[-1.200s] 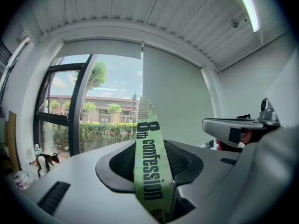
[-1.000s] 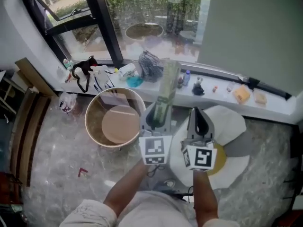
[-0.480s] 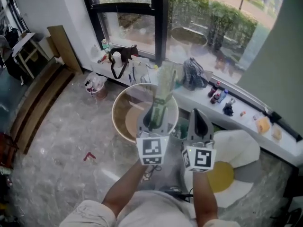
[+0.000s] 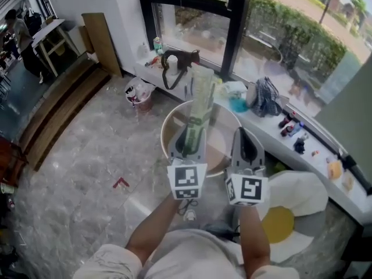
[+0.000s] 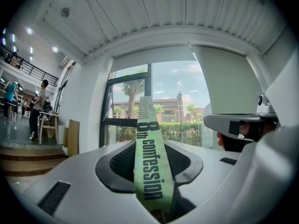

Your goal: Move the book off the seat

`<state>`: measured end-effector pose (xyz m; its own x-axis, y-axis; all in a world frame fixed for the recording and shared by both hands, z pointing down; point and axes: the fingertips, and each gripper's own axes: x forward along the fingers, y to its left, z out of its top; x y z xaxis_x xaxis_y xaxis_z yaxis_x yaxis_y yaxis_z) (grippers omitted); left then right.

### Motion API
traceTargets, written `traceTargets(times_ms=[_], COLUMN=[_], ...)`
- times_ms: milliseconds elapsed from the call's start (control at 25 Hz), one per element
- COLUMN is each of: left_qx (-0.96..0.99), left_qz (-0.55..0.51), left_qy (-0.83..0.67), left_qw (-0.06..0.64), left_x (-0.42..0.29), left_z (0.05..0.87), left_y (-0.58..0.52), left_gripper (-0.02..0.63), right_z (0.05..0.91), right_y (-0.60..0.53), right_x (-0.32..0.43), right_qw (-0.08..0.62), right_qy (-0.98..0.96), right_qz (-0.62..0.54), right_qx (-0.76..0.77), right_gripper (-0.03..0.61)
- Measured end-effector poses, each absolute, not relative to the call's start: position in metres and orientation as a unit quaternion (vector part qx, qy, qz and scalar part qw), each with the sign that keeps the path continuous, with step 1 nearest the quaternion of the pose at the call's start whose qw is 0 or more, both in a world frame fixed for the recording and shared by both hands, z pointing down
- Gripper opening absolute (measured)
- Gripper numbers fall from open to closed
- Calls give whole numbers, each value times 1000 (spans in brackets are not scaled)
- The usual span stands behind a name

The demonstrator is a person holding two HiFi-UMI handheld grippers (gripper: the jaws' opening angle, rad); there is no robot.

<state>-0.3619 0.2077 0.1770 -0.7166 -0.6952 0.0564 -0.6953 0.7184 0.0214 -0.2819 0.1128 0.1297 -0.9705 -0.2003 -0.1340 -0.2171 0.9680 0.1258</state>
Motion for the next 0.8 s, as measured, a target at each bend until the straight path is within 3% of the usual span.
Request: traceTargets(times_ms=[800], left_qx=[346], left_qz=[13], left_qy=[-936], left_qw=[69], left_x=[-449], left_z=[220], left_y=[179], left_gripper=[166], right_z=[173], right_y=[75], right_x=[-383], right_qw=[34], right_qy=[996], right_qz=[41], right_qx=[-76], right_gripper=[3])
